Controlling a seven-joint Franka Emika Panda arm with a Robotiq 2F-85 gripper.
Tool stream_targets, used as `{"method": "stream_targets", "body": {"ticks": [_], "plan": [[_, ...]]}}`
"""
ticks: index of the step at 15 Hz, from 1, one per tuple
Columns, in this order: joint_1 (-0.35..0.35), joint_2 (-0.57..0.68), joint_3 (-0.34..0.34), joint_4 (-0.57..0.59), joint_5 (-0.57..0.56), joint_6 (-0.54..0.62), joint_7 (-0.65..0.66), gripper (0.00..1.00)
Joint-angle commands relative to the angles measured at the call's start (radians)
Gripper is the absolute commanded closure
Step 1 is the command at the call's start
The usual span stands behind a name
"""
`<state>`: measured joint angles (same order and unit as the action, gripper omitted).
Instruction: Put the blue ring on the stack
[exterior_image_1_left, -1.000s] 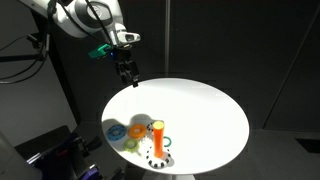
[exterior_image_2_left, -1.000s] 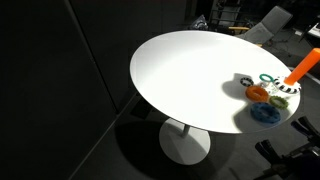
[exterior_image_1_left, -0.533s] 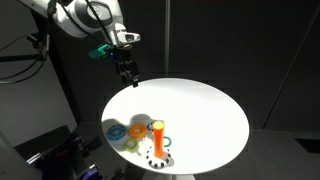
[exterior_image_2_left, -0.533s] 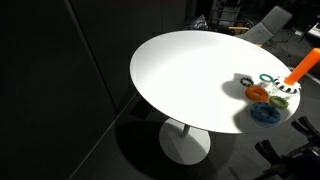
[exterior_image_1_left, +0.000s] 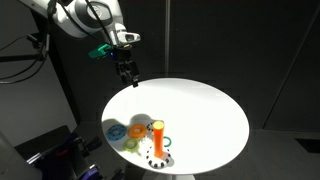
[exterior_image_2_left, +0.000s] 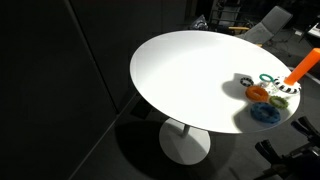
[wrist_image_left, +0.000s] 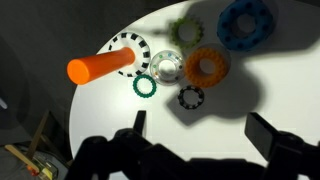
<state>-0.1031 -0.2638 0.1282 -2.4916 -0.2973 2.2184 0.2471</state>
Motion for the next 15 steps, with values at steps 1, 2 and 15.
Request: {"method": "stream_targets", "body": {"ticks": [1,2,15], "plan": [[0.024,0.001,-0.023,0.002,-0.007,-0.004,0.005,0.00],[0.024,0.001,-0.023,0.002,-0.007,-0.004,0.005,0.00],[0.050,-0.009,-0.071,-0.098,0.024,0.033,-0.049,0.00]]}}
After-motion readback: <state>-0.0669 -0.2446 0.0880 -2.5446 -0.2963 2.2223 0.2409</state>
